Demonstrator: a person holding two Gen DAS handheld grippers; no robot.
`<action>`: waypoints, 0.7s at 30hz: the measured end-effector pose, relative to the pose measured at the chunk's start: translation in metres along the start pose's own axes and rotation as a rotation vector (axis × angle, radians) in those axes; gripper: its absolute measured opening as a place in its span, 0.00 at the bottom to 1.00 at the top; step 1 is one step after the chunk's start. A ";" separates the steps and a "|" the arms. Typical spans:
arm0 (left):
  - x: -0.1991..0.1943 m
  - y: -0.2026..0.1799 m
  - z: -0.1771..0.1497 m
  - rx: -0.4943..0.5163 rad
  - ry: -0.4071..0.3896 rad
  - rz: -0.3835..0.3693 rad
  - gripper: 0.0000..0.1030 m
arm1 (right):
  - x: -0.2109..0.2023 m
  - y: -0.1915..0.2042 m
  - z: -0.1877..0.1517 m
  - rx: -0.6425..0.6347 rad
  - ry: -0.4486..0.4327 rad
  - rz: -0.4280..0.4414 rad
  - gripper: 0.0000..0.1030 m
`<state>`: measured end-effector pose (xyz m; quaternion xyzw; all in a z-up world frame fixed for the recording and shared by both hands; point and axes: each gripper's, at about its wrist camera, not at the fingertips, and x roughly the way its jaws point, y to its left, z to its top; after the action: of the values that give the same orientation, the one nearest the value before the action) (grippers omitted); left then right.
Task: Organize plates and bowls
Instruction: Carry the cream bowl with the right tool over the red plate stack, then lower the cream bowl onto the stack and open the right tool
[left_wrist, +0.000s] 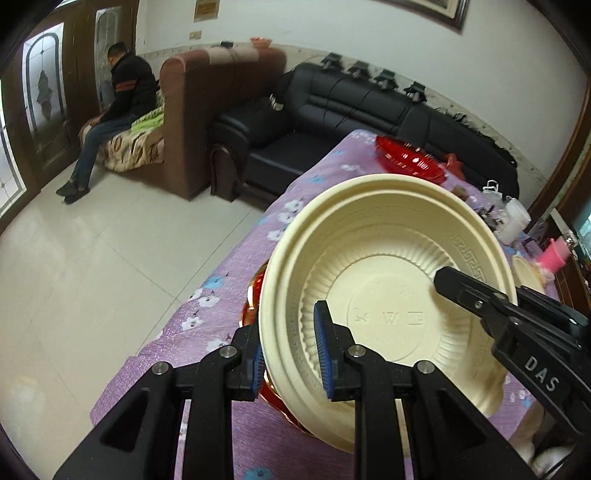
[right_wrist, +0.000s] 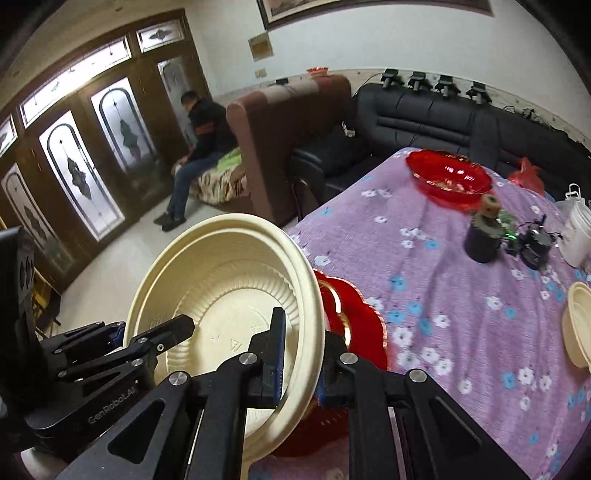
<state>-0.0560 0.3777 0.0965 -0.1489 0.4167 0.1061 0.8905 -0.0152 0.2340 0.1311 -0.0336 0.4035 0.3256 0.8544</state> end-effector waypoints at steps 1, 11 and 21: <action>0.003 0.003 -0.001 -0.004 0.009 -0.003 0.21 | 0.003 0.000 -0.001 -0.001 0.006 -0.003 0.15; -0.009 0.006 -0.009 -0.014 -0.045 0.007 0.48 | 0.015 0.001 -0.008 -0.048 -0.047 -0.084 0.31; -0.062 0.026 -0.034 -0.071 -0.172 -0.002 0.64 | -0.023 0.003 -0.013 -0.068 -0.233 -0.180 0.67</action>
<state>-0.1270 0.3855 0.1193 -0.1712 0.3347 0.1325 0.9171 -0.0368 0.2201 0.1397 -0.0607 0.2857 0.2628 0.9196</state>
